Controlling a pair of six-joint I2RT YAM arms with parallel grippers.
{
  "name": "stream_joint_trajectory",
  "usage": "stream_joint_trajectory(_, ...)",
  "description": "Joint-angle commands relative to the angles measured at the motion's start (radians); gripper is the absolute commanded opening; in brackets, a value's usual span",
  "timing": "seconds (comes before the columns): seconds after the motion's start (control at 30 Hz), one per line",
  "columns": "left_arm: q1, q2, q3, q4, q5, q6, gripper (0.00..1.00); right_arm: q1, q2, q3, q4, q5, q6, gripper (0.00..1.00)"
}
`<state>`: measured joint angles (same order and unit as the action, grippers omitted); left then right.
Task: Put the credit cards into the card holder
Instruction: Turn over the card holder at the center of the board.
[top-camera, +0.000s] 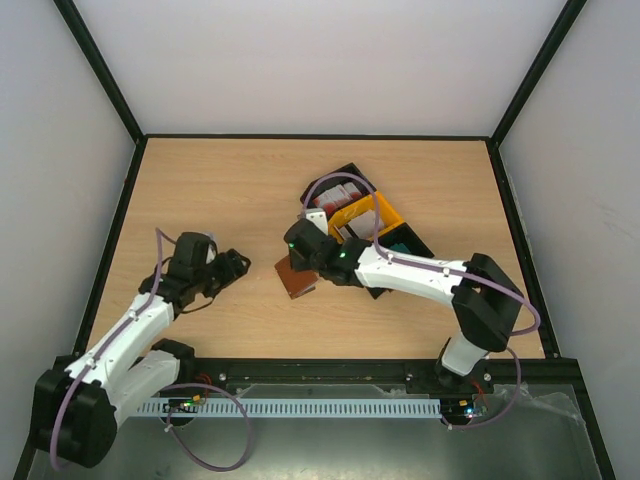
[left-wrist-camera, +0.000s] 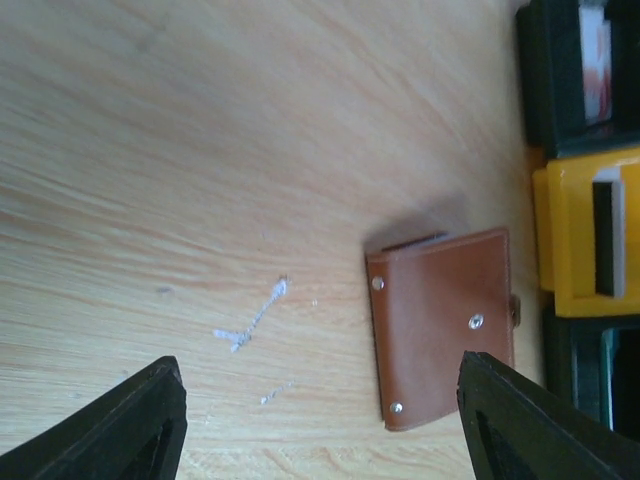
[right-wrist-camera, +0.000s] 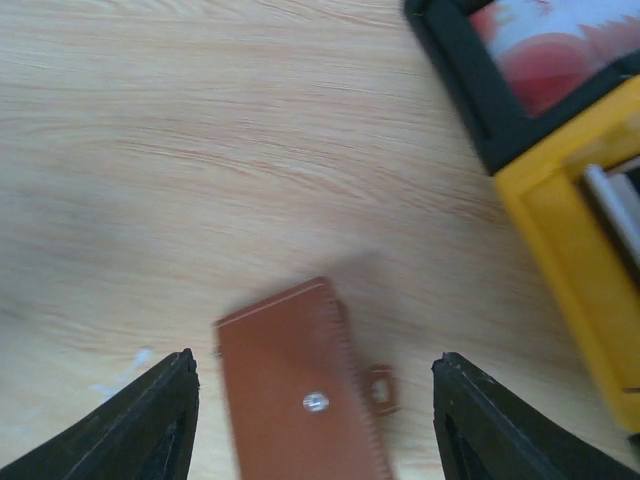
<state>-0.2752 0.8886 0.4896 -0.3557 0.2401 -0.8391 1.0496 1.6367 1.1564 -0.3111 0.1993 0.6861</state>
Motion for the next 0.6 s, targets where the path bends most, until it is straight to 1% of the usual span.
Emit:
stream_joint_trajectory(0.0,-0.089,0.067,-0.038,0.115,0.067,-0.058,0.76,-0.042,0.034,-0.027,-0.064,0.028,-0.087,0.62)
stream_joint_trajectory(0.13,-0.200,0.160,-0.053,0.212,0.034,-0.122,0.76,-0.051,0.073,-0.026,-0.072,-0.011,-0.132,0.61)
stream_joint_trajectory(0.2,-0.234,0.214,-0.052,0.238,0.011,-0.140,0.76,-0.052,0.089,-0.026,-0.068,-0.032,-0.143,0.61)
stream_joint_trajectory(0.3,-0.261,0.288,-0.052,0.274,0.000,-0.155,0.76,-0.052,0.119,-0.024,-0.067,-0.041,-0.151,0.60)
stream_joint_trajectory(0.5,-0.288,0.384,-0.038,0.320,-0.001,-0.160,0.75,-0.055,0.191,-0.006,-0.102,0.049,-0.148,0.53)
stream_joint_trajectory(0.57,-0.292,0.410,-0.028,0.325,-0.003,-0.156,0.75,-0.068,0.204,-0.007,-0.090,0.047,-0.148,0.51)
